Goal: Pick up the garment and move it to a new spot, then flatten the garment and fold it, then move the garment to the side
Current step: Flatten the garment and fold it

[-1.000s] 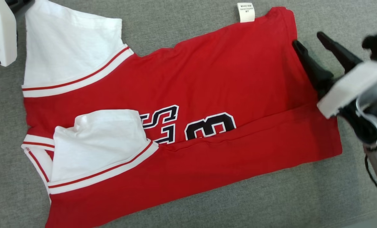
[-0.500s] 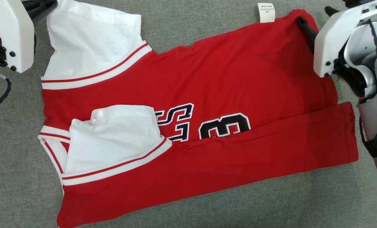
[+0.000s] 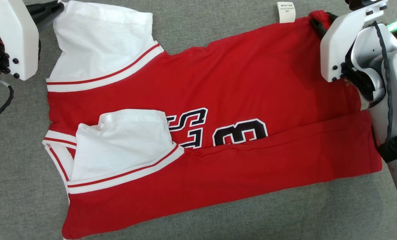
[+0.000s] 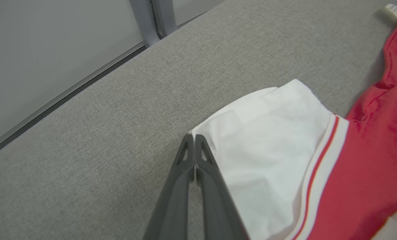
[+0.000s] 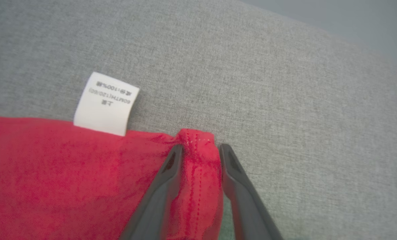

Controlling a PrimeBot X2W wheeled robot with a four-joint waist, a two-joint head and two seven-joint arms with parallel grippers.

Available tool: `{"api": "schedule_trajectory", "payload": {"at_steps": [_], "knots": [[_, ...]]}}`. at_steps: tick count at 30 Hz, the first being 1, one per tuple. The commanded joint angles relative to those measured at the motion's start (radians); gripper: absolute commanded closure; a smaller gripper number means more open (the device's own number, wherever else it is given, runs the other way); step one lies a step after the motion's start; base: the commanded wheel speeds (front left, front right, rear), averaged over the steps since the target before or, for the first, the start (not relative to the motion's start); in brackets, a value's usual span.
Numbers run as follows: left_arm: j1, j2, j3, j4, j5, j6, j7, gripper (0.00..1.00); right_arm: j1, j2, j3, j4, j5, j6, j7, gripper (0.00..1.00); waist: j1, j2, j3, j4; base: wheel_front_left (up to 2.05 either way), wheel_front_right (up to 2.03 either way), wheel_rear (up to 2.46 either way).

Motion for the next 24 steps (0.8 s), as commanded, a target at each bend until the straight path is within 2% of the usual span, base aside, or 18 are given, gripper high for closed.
{"api": "schedule_trajectory", "payload": {"at_steps": [1,2,4,9,15,18,24], "knots": [[-0.014,0.006,-0.004,-0.001,-0.009,-0.001,-0.007,1.00,-0.008,-0.006,0.017,0.015,0.000,-0.002,-0.002,0.84,0.0000,0.0000,0.000,0.003,0.00,0.00,0.00],[-0.014,0.007,-0.006,0.000,-0.008,-0.001,-0.008,1.00,-0.014,-0.011,0.021,0.018,0.002,-0.002,-0.004,0.97,0.0000,0.0000,-0.001,0.004,0.00,0.00,0.00],[-0.015,0.008,-0.010,0.000,-0.006,-0.001,-0.012,1.00,-0.024,-0.018,0.032,0.020,0.003,-0.002,-0.011,1.00,0.0000,0.0000,-0.003,0.006,0.00,0.00,0.00],[-0.030,0.020,-0.024,-0.017,0.020,-0.001,-0.055,1.00,-0.041,-0.027,0.035,0.015,0.008,-0.002,-0.053,1.00,0.0000,0.0000,-0.009,0.009,0.00,0.00,0.00],[-0.061,0.028,-0.037,-0.035,0.077,-0.001,-0.270,1.00,-0.022,-0.050,-0.036,-0.002,0.089,-0.002,-0.202,1.00,0.0000,0.0000,-0.028,0.027,0.00,0.00,0.00],[-0.064,0.030,-0.049,-0.036,0.074,-0.001,-0.355,1.00,0.006,-0.070,-0.057,-0.024,0.140,-0.002,-0.263,1.00,0.0000,0.0000,-0.042,0.039,0.00,0.00,0.00],[-0.006,0.052,-0.066,-0.060,0.016,-0.001,-0.495,1.00,0.105,-0.153,-0.060,-0.110,0.243,-0.002,-0.350,1.00,0.0000,0.0000,-0.081,0.066,0.00,0.00,0.00]]}}
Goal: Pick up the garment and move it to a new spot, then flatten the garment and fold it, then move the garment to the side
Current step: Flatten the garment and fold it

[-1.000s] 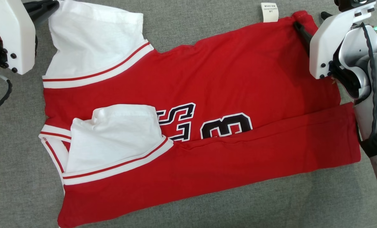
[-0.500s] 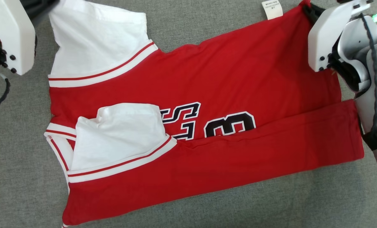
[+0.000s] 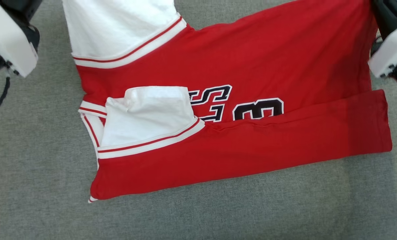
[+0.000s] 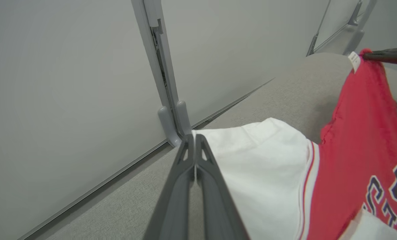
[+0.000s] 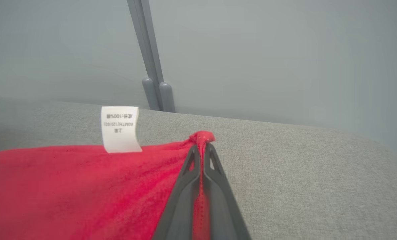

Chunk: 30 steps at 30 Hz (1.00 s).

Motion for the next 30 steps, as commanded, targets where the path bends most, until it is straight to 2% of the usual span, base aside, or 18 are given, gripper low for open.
{"api": "schedule_trajectory", "payload": {"at_steps": [1,10,17,22,30], "knots": [[0.024,0.014,-0.001,-0.014,-0.018,0.000,-0.020,1.00,0.031,-0.014,0.000,-0.018,0.023,-0.002,-0.014,1.00,0.0000,0.0000,-0.016,0.012,0.00,0.00,0.00],[0.254,0.108,-0.013,-0.198,-0.180,0.003,-0.143,1.00,0.268,-0.128,-0.026,-0.179,0.170,-0.002,-0.102,1.00,0.0000,0.0000,-0.081,0.059,0.00,0.00,0.00],[0.422,0.164,-0.043,-0.358,-0.273,0.044,-0.187,1.00,0.440,-0.189,-0.062,-0.239,0.248,-0.002,-0.158,1.00,0.0000,0.0000,-0.096,0.089,0.00,0.00,0.00],[0.509,0.188,-0.053,-0.435,-0.334,0.061,-0.224,1.00,0.521,-0.206,-0.081,-0.256,0.274,-0.002,-0.209,1.00,0.0000,0.0000,-0.096,0.101,0.00,0.00,0.00],[0.594,0.189,-0.081,-0.495,-0.369,0.067,-0.259,1.00,0.595,-0.213,-0.094,-0.274,0.299,-0.002,-0.285,1.00,0.0000,0.0000,-0.091,0.110,0.00,0.00,0.00]]}}
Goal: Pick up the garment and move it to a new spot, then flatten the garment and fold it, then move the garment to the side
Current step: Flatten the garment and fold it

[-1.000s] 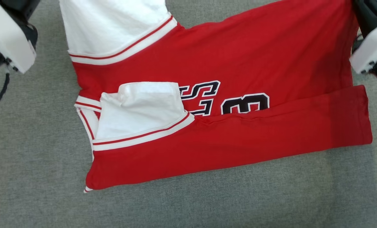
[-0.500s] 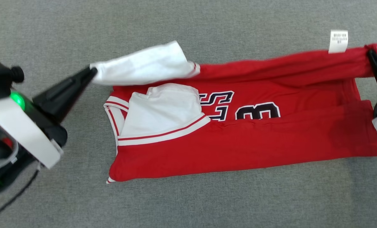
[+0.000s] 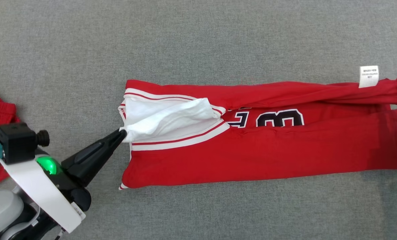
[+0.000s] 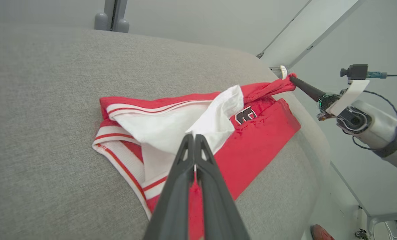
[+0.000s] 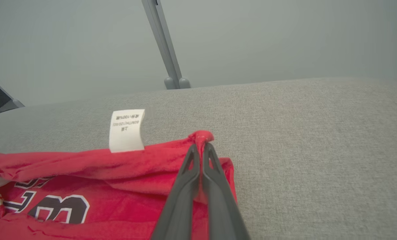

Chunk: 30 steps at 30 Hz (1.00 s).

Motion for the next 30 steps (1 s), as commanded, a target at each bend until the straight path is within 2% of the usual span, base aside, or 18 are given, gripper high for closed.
{"api": "schedule_trajectory", "payload": {"at_steps": [1,10,11,12,13,14,15,16,17,18,19,25,27,30], "knots": [[0.016,0.004,-0.004,-0.002,0.003,0.007,-0.009,1.00,0.016,-0.009,-0.008,-0.006,0.013,-0.002,-0.020,1.00,0.0000,0.0000,0.002,0.002,0.00,0.00,0.00],[0.063,-0.007,-0.015,0.004,-0.004,0.014,-0.039,1.00,0.077,-0.019,-0.006,-0.012,0.055,-0.002,-0.093,1.00,0.0000,0.0000,-0.002,0.011,0.00,0.00,0.00],[0.069,-0.008,-0.015,0.005,-0.002,0.016,-0.041,1.00,0.088,-0.018,-0.006,-0.009,0.062,-0.002,-0.096,0.93,0.0000,0.0000,-0.005,0.011,0.00,0.00,0.00],[0.075,-0.008,-0.018,0.007,0.001,0.018,-0.043,1.00,0.098,-0.015,-0.011,-0.003,0.072,-0.002,-0.098,0.69,0.0000,0.0000,-0.008,0.012,0.00,0.00,0.00],[0.079,-0.010,-0.020,0.010,0.005,0.024,-0.046,1.00,0.106,-0.013,-0.016,-0.001,0.079,-0.002,-0.099,0.51,0.0000,0.0000,-0.011,0.012,0.00,0.00,0.00],[0.080,-0.013,-0.021,0.013,0.007,0.028,-0.048,1.00,0.113,-0.015,-0.021,-0.004,0.081,-0.002,-0.103,0.05,0.0000,0.0000,-0.014,0.013,0.00,0.00,0.00],[0.085,-0.017,-0.024,0.016,0.012,0.033,-0.049,1.00,0.124,-0.014,-0.035,-0.005,0.081,-0.002,-0.116,0.00,0.0000,0.0000,-0.018,0.015,0.00,0.00,0.00],[0.092,-0.021,-0.030,0.021,0.017,0.038,-0.048,0.92,0.141,-0.009,-0.052,-0.004,0.086,-0.002,-0.128,0.00,0.0000,0.0000,-0.021,0.017,0.00,0.00,0.00],[0.097,-0.028,-0.036,0.028,0.022,0.047,-0.049,0.66,0.164,-0.002,-0.071,-0.003,0.092,-0.002,-0.143,0.00,0.0000,0.0000,-0.025,0.020,0.00,0.00,0.00],[0.103,-0.036,-0.041,0.036,0.024,0.055,-0.052,0.19,0.187,0.005,-0.091,-0.006,0.093,-0.002,-0.158,0.00,0.0000,0.0000,-0.030,0.023,0.00,0.00,0.00],[0.109,-0.044,-0.039,0.040,0.026,0.064,-0.058,0.00,0.210,0.012,-0.111,-0.011,0.094,-0.002,-0.173,0.00,0.0000,0.0000,-0.033,0.025,0.00,0.00,0.00],[0.171,-0.104,0.008,0.085,0.071,0.110,-0.091,0.00,0.355,0.076,-0.202,-0.031,0.095,-0.001,-0.226,0.00,0.0000,0.0000,-0.060,0.036,0.00,0.00,0.00],[0.192,-0.144,0.070,0.116,0.149,0.161,-0.096,0.00,0.372,0.102,-0.216,-0.016,0.071,-0.001,-0.239,0.00,0.0000,0.0000,-0.070,0.038,0.00,0.00,0.00],[0.279,-0.246,0.210,0.159,0.312,0.248,-0.095,0.00,0.369,0.163,-0.227,-0.005,0.056,-0.001,-0.256,0.00,0.0000,0.0000,-0.087,0.041,0.00,0.00,0.00]]}}
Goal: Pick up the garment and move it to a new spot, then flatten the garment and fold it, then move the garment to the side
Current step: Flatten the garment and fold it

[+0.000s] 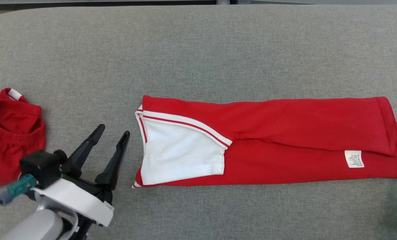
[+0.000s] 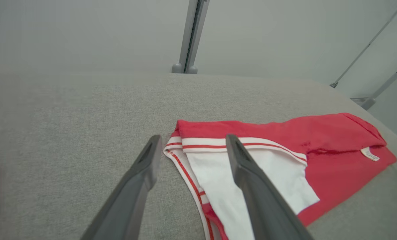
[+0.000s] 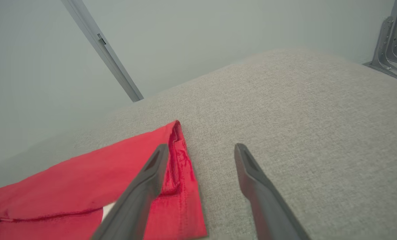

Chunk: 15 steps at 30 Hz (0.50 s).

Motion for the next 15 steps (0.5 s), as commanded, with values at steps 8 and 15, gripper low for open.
{"api": "schedule_trajectory", "payload": {"at_steps": [8,15], "knots": [[0.299,-0.348,0.413,0.032,0.454,0.107,-0.002,0.00,-0.097,0.071,0.058,0.100,-0.029,0.000,-0.014,0.00,0.0000,0.0000,-0.051,0.003,0.00,0.00,0.00],[0.415,-0.533,0.568,0.052,0.701,0.048,-0.002,0.00,-0.181,0.089,0.074,0.242,-0.054,0.000,-0.003,0.00,0.0000,0.0000,-0.087,0.045,0.00,0.00,0.00]]}}
